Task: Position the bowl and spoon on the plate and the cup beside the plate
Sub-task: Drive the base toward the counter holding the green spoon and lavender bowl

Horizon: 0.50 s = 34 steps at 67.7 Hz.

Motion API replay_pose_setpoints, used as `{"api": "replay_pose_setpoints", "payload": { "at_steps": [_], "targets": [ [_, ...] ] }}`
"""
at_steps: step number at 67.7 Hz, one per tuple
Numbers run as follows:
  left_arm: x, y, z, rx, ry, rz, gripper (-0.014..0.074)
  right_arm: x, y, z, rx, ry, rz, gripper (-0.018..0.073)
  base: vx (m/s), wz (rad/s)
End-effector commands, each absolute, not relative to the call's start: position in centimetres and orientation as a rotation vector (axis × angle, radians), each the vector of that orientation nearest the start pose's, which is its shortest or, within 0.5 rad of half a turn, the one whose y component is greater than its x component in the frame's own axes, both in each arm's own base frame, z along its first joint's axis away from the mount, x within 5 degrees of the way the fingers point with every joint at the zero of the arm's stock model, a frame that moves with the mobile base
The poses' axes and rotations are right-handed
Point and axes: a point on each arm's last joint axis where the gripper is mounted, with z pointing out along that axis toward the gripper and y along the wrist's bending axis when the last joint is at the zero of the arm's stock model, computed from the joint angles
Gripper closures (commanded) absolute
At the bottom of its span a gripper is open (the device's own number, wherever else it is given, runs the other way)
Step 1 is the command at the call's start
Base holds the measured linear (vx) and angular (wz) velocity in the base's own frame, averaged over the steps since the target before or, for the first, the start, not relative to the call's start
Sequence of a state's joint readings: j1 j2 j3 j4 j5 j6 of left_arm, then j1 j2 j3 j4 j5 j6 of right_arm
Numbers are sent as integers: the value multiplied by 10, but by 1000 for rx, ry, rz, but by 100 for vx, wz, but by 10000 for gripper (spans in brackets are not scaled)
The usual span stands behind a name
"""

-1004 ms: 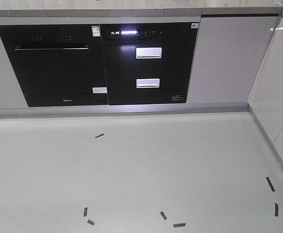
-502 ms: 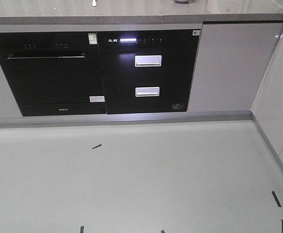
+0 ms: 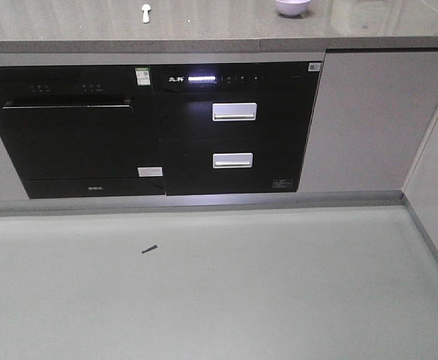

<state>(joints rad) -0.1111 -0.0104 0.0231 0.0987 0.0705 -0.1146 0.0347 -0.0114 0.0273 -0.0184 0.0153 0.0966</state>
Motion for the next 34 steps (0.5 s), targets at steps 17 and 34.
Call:
{"api": "replay_pose_setpoints", "payload": {
  "at_steps": [17, 34],
  "targets": [
    [54, -6, 213, 61, 1464, -119, 603, 56, 2, 208, 19, 1437, 85, 570, 26, 1],
    [54, -6, 213, 61, 1464, -119, 603, 56, 2, 208, 19, 1437, 85, 570, 25, -3]
  ]
}}
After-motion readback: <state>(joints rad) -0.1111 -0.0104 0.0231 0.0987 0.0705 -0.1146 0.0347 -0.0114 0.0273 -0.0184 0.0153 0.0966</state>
